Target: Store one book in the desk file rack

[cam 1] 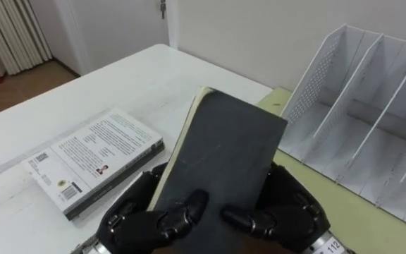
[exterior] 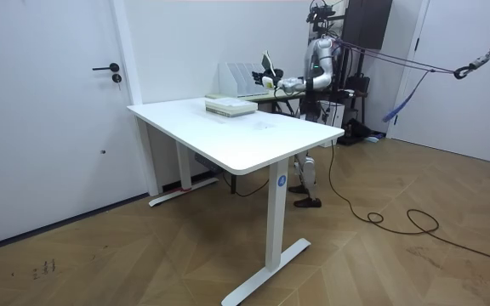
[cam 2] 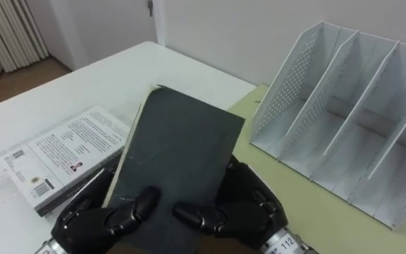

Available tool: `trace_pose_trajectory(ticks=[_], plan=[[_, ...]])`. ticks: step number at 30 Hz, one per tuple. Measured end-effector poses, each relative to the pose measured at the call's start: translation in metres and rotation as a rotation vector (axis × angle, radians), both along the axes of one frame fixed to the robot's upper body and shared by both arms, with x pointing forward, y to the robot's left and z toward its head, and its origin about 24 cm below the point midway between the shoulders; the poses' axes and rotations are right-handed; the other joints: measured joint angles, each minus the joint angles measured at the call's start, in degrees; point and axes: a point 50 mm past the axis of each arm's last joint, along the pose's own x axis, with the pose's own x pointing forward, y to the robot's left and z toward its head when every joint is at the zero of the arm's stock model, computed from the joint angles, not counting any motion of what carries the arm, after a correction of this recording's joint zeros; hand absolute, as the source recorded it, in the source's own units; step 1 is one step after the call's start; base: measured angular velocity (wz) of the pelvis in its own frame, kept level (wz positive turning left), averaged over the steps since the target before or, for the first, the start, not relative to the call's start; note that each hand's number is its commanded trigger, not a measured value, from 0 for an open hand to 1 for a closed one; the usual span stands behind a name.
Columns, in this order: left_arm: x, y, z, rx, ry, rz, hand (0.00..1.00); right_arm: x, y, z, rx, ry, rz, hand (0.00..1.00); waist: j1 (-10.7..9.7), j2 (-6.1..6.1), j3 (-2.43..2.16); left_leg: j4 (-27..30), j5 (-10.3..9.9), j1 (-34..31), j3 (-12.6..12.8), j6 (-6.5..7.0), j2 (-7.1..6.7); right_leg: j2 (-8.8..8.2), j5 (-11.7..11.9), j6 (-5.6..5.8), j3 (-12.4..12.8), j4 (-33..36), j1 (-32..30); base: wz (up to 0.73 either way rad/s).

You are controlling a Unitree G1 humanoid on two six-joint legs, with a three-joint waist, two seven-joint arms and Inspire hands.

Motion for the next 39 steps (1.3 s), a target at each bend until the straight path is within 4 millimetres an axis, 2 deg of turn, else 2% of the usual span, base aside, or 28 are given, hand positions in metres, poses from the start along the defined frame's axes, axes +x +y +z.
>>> trace_pose_trajectory(ticks=[2,6,10,19,20,21,22,29,39], plan=[[-0.002,-0.001,-0.006,-0.005,0.024,-0.025,1.0,0.0,0.001,0.002,0.051,0.002,0.013,0.0,-0.1,0.69,-0.35,0.9,-0.5,-0.8,0.0,0.14,0.1,0.02,0.0,0.01,0.1,0.4,-0.7,-0.03],[-0.004,-0.002,-0.012,-0.001,0.059,-0.058,1.0,-0.001,0.004,0.006,0.09,-0.003,0.039,0.0,-0.1,1.56,-0.32,1.1,-0.7,-1.0,0.0,0.26,0.03,-0.04,-0.3,0.03,0.5,1.6,-1.5,-0.05],[-0.005,0.0,-0.011,-0.025,0.053,-0.085,1.0,-0.002,0.009,0.012,0.151,-0.014,0.078,0.0,0.0,1.55,-0.3,1.3,-0.7,-1.6,0.0,0.28,-0.07,-0.08,-0.5,-0.06,0.9,2.9,-2.6,-0.03],[-0.007,0.007,-0.016,0.0,0.078,-0.105,1.0,-0.006,0.004,0.01,0.086,0.012,0.147,0.0,0.9,1.38,-0.19,1.4,-0.8,-1.7,-0.1,0.28,-0.17,0.04,-0.5,-0.08,1.6,3.2,-3.1,-0.05],[-0.007,0.008,-0.016,-0.003,0.081,-0.103,1.0,-0.007,0.004,0.01,0.079,0.013,0.155,0.27,1.2,1.3,-0.13,1.4,-0.8,-1.7,-0.1,0.29,-0.17,0.05,-0.5,-0.08,1.7,3.1,-2.9,-0.04],[-0.007,0.008,-0.017,-0.004,0.082,-0.103,1.0,-0.007,0.004,0.011,0.076,0.013,0.158,0.9,1.3,1.24,-0.1,1.4,-0.8,-1.7,-0.1,0.29,-0.17,0.05,-0.5,-0.08,1.6,3.1,-2.8,0.0],[-0.007,0.008,-0.017,-0.004,0.084,-0.104,1.0,-0.007,0.004,0.012,0.073,0.012,0.164,1.0,1.4,1.16,-0.04,1.4,-0.8,-1.7,-0.2,0.29,-0.17,0.06,-0.5,-0.08,1.6,3.0,-2.8,0.0],[-0.007,0.016,-0.021,-0.004,0.116,-0.104,1.0,-0.009,0.008,0.012,0.071,0.009,0.206,1.0,1.5,0.88,0.14,1.4,-0.9,-1.8,-0.3,0.31,-0.15,0.06,-0.5,-0.08,1.6,2.9,-2.8,0.0],[-0.007,0.019,-0.018,0.017,0.104,-0.154,1.0,-0.01,0.009,0.011,0.067,0.011,0.243,1.0,1.5,1.13,-0.02,1.5,-0.9,-2.1,-0.4,0.35,-0.12,0.04,-0.5,-0.08,1.4,3.0,-2.8,0.0]])
